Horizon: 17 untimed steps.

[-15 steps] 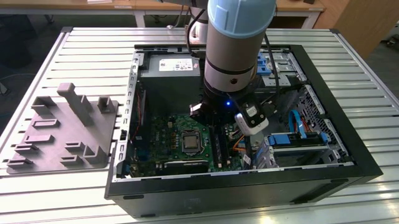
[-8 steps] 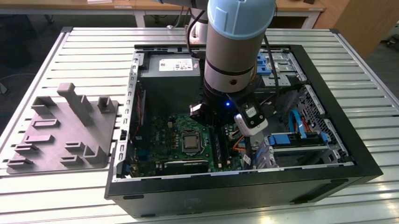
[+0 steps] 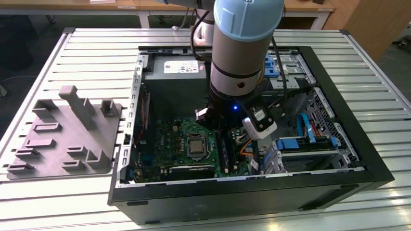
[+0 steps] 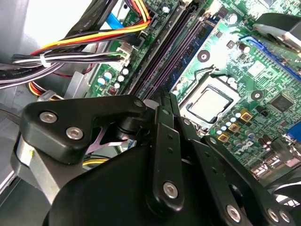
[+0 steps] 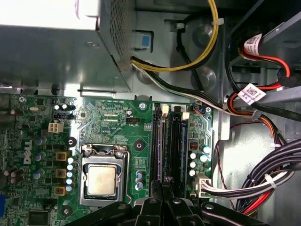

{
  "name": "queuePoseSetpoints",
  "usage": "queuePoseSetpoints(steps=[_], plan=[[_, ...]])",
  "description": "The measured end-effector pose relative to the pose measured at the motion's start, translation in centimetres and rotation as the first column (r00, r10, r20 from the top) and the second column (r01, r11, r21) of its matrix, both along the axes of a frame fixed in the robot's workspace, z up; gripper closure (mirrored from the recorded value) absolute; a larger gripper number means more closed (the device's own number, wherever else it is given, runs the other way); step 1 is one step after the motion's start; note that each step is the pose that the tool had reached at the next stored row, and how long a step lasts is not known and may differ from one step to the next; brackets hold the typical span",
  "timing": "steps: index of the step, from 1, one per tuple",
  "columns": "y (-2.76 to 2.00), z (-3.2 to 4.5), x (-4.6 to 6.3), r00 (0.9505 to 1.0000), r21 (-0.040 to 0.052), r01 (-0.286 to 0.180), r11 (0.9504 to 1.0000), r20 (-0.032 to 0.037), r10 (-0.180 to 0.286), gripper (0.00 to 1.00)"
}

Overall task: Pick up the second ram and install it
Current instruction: 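Insert the second ram into the second slot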

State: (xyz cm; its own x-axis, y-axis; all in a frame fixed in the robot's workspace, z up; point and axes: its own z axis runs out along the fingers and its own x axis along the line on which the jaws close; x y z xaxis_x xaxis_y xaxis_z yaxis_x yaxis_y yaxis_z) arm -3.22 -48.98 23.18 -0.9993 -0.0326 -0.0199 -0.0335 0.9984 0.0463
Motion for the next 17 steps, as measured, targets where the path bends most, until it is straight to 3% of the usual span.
queuePoseSetpoints(steps=[17], plan=[[0.08,-0.39,0.0,1.0,0.0032,0.002,1.0,0.0,-0.002,0.89]])
